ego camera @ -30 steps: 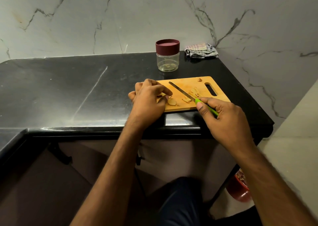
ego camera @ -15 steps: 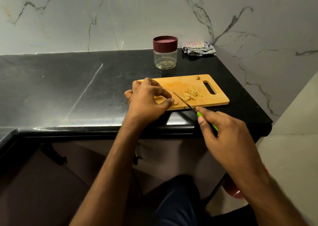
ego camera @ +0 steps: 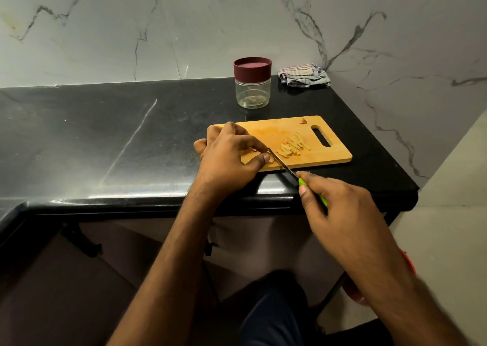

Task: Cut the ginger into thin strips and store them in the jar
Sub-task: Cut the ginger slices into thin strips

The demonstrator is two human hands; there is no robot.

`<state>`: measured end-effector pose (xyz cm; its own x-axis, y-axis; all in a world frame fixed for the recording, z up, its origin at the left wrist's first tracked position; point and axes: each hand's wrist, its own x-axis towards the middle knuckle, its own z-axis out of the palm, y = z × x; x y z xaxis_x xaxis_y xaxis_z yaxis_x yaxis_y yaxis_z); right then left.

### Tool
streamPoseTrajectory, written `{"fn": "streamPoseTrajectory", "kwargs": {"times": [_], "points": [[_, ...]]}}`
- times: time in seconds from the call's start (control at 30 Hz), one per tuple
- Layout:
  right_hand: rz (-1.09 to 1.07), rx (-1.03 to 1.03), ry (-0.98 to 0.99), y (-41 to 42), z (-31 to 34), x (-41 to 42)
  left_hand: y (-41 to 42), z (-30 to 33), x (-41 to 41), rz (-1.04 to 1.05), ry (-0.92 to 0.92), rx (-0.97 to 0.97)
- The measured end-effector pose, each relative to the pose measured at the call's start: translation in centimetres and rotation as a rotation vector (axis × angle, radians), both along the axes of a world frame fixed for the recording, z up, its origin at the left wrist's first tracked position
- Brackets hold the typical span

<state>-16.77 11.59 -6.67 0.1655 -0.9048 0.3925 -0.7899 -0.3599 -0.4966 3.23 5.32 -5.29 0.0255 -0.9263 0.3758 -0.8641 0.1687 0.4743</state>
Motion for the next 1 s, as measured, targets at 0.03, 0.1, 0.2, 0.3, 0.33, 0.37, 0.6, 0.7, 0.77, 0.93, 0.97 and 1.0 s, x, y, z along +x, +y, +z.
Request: {"fn": "streamPoseTrajectory", "kwargs": {"times": [0.03,0.1,0.2,0.3,0.33,0.37,0.6,0.7,0.77,0.93,0.97,1.0], "points": [[0.003,-0.002,-0.001,-0.1,0.1,0.2,0.0,0.0,0.0,0.005,-0.002,0.0],[0.001,-0.006,0.001,-0.3,0.2,0.5,0.0,0.0,-0.1,0.012,0.001,-0.001],[0.001,-0.012,0.007,-0.6,0.5,0.8,-0.1,-0.1,-0.1,0.039,0.033,-0.019],[-0.016,-0.028,-0.019,-0.6,0.5,0.7,-0.1,-0.2,-0.3,0.09,0.048,-0.029],[-0.022,-0.03,-0.029,-0.5,0.4,0.7,0.0,-0.2,-0.3,0.099,0.051,-0.024],[-0.025,-0.027,-0.033,-0.4,0.3,0.6,0.0,-0.1,-0.3,0.105,0.053,-0.018],[-0.019,-0.021,-0.022,0.1,0.2,0.1,0.0,0.0,0.0,0.107,0.201,-0.031],[-0.004,-0.008,-0.013,0.2,0.3,0.1,0.2,0.0,0.2,0.054,0.145,0.012],[0.005,-0.002,-0.007,0.2,0.3,0.1,0.2,0.1,0.2,0.034,0.111,0.024],[0.001,0.0,-0.004,0.2,0.3,-0.1,0.1,0.3,0.2,0.023,0.083,0.026],[-0.003,-0.002,-0.007,0.3,0.3,-0.2,0.1,0.3,0.2,0.011,0.076,0.03],[-0.007,-0.001,-0.011,0.3,0.3,-0.3,0.1,0.3,0.2,0.0,0.071,0.036]]}}
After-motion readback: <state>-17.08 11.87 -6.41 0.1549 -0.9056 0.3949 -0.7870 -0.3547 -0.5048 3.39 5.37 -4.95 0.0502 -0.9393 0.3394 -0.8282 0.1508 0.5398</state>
